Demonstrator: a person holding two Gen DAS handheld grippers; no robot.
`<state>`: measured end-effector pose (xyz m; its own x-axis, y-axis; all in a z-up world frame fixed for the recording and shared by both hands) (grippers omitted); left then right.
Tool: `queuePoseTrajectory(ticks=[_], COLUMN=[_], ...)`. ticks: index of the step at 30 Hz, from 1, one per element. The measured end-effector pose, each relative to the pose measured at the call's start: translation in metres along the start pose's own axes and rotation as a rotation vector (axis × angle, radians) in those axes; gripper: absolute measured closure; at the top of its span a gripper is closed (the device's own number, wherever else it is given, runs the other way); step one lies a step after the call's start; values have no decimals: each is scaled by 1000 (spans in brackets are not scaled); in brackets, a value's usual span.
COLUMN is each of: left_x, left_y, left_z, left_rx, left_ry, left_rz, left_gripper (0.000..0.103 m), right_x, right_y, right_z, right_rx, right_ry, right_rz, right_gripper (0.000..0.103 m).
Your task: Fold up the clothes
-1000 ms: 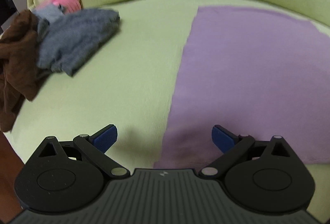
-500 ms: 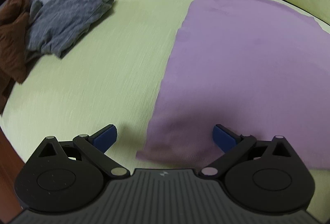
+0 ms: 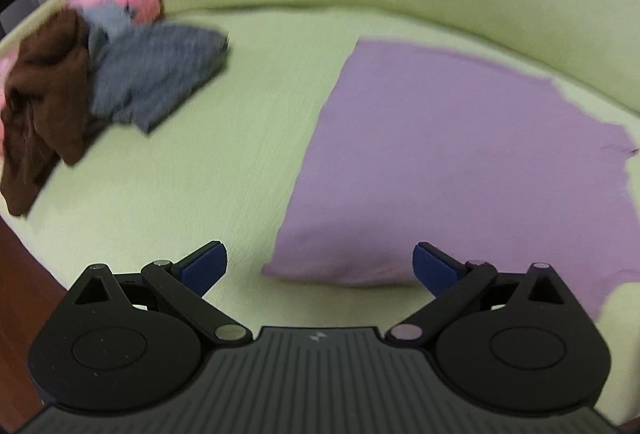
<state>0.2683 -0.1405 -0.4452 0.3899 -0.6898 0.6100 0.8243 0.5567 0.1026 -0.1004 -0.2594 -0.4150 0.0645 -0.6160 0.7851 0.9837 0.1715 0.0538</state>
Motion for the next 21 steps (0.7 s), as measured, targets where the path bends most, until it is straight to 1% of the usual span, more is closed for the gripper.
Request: queuePoseTrajectory(ticks=[1,3,4,5,6,7,8,10,12,13,14,17,18,21], left_x=[5,8,9,9,8,8,6,1,-3,-5,-8,-12,-13,-16], left_y=[-6,-13,-16,-19,-22,-24,-26,-28,-27,-26,-23,-17,-14,-6], left_z=[18,42,52,62,70,78,86,98,105,108,112,124,128,145], left_rx=[-9,-19,-22,-22,-24,-26,-26,-12,14,25,43,54,55,61], left_ry=[-32,-75,-90,-98,-104,-110,-118,-126,-126,-127,-122,-123,-127,-156], left_rz=[-8,-20,-27,-33,-40,-47,-52,-56,-52,-49,-37,0,8,49], left_gripper=[2,1,1,1,1,1,1,1,1,1,1,1,1,1], right_x=[9,27,28,32,32,32,31,26,21,17,13,9,9,13], right_y=[6,24,24,37,47,56,64,76,88,95,102,114,116,121], right_z=[10,33,36,56,65,72,78,85,91,92,93,96,99,107], right_rx=[23,74,79,122,152,180,203,242,280,287,294,276,275,260], right_ry=[-39,-118,-125,-161,-169,-173,-173,-164,-156,-139,-120,-71,-63,-46], right_rz=[2,8,9,27,41,54,66,92,118,135,153,165,159,132], right_gripper=[61,47,46,43,37,34,28,27,22,21,17,14,9,4])
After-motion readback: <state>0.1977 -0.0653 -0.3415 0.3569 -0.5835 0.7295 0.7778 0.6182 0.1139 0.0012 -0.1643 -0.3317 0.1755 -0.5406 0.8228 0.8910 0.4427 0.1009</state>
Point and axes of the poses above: each gripper's, at about its wrist camera, not at the fingertips, and z roughly against the way its jaws point, y to its left, x to its top, the point moved 5 cm from there along -z, roughly the way its jaws point, and after that the axes turned 9 degrees about -z, right-handed, at the moved point
